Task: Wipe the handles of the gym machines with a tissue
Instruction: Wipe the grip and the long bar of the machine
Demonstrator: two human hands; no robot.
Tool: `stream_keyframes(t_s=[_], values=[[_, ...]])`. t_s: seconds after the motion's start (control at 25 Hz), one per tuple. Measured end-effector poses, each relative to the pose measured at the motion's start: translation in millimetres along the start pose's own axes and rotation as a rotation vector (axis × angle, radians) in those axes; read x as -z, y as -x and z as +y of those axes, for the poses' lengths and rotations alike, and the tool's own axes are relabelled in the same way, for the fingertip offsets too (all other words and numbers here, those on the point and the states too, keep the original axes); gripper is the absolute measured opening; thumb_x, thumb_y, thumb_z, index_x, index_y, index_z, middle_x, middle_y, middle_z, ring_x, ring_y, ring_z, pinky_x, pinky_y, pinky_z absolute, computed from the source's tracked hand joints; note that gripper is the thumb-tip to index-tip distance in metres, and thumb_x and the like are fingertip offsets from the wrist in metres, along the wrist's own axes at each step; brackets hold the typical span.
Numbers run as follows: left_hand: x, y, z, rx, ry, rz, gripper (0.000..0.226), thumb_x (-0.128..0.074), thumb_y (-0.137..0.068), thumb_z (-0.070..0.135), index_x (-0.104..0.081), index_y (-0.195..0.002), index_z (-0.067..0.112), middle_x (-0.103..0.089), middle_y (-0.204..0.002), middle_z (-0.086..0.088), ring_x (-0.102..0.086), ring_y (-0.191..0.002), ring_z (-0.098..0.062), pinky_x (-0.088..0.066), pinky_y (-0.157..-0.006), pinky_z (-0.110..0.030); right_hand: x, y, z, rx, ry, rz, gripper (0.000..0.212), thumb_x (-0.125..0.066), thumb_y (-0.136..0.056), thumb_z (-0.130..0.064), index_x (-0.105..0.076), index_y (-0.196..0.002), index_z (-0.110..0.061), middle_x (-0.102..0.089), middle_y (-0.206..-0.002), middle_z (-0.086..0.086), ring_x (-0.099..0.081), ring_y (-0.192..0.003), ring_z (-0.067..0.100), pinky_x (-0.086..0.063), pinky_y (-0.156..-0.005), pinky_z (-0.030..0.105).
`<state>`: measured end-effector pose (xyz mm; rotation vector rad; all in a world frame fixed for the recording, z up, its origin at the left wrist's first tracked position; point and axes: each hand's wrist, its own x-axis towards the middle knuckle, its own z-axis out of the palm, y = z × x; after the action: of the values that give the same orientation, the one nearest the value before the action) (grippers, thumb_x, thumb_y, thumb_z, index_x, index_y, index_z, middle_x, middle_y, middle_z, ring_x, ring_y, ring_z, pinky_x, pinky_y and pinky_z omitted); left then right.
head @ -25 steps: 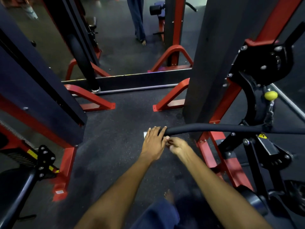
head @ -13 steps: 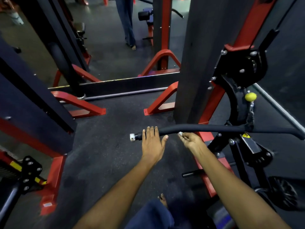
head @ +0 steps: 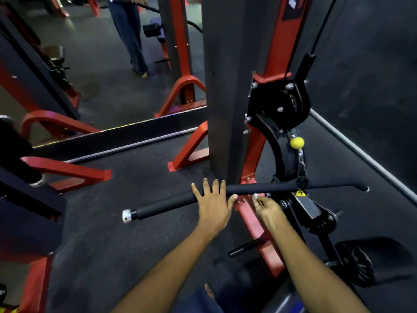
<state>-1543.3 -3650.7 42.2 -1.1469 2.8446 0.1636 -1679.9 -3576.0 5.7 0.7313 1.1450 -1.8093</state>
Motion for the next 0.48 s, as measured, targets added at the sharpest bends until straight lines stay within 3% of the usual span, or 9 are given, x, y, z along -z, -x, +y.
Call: stream_keyframes(t_s=[0.08, 0.12, 0.2, 0.32, 0.4, 0.44, 0.48], values=[[1.0, -9.7, 11.0, -0.032, -0.051, -0.050, 0.101, 0.024, -0.075, 0.056, -0.025, -0.152, 0.014, -0.034, -0.153, -0.009, -0.018, -0.144, -0.039, 0.002, -0.110, -0.067, -2.6, -8.5, -2.5, -0.019, 0.069, 0.062, 0.028, -0.027, -0.096, 0.010, -0.045, -0.075, 0.008, -0.054, -0.114, 0.028, -0.046, -0.119, 0.023, -0.023, -0.111, 0.020], [1.0, -15.1, 18.6, -0.049, -0.072, -0.083, 0.100, 0.024, -0.076, 0.056, -0.024, -0.152, 0.013, -0.035, -0.152, -0.009, -0.020, -0.143, -0.038, 0.001, -0.111, -0.066, -4.6, -12.7, -7.5, -0.008, 0.106, 0.079, 0.029, -0.027, -0.095, 0.011, -0.045, -0.074, 0.006, -0.058, -0.098, 0.028, -0.052, -0.113, 0.027, -0.029, -0.109, 0.020], [0.5, -25.2, 32.5, -0.090, -0.113, -0.133, 0.090, 0.013, -0.083, 0.056, -0.022, -0.152, 0.010, -0.035, -0.150, -0.011, -0.023, -0.141, -0.038, -0.002, -0.112, -0.064, 0.4, -6.7, -18.5, -0.040, 0.012, 0.075, 0.031, -0.026, -0.095, 0.012, -0.048, -0.074, 0.004, -0.059, -0.063, 0.022, -0.060, -0.075, 0.028, -0.051, -0.084, 0.016], [-4.6, -38.8, 46.6, -0.153, -0.152, -0.160, 0.072, -0.009, -0.098, 0.054, -0.023, -0.151, 0.007, -0.040, -0.145, -0.012, -0.032, -0.135, -0.035, -0.010, -0.114, -0.061, 14.4, -12.8, -37.2, 0.010, -0.116, 0.081, 0.029, -0.032, -0.096, 0.008, -0.050, -0.074, 0.006, -0.059, -0.062, 0.019, -0.060, -0.060, 0.024, -0.051, -0.070, 0.014], [-7.9, -44.8, 50.9, -0.182, -0.160, -0.164, 0.068, -0.018, -0.101, 0.053, -0.025, -0.150, 0.007, -0.043, -0.142, -0.011, -0.037, -0.130, -0.034, -0.014, -0.113, -0.058, 22.7, -26.9, -48.9, 0.283, 0.064, 0.218, 0.018, -0.052, -0.093, -0.003, -0.061, -0.079, 0.004, -0.064, -0.056, 0.002, -0.061, -0.055, 0.012, -0.051, -0.059, 0.017], [-9.4, -47.1, 53.3, -0.188, -0.163, -0.173, 0.067, -0.019, -0.102, 0.053, -0.025, -0.150, 0.007, -0.044, -0.141, -0.011, -0.039, -0.129, -0.033, -0.016, -0.113, -0.057, 26.7, -30.7, -54.0, 0.506, 0.294, 0.336, 0.012, -0.060, -0.089, -0.008, -0.068, -0.086, 0.001, -0.067, -0.064, -0.002, -0.060, -0.062, 0.010, -0.050, -0.066, 0.021], [-11.2, -48.0, 55.4, -0.186, -0.163, -0.182, 0.066, -0.019, -0.102, 0.053, -0.025, -0.150, 0.007, -0.044, -0.140, -0.011, -0.040, -0.128, -0.033, -0.017, -0.113, -0.056, 29.1, -32.4, -57.6, 0.717, 0.556, 0.347, 0.013, -0.060, -0.088, -0.008, -0.071, -0.093, -0.003, -0.068, -0.077, -0.001, -0.060, -0.075, 0.011, -0.047, -0.077, 0.023]])
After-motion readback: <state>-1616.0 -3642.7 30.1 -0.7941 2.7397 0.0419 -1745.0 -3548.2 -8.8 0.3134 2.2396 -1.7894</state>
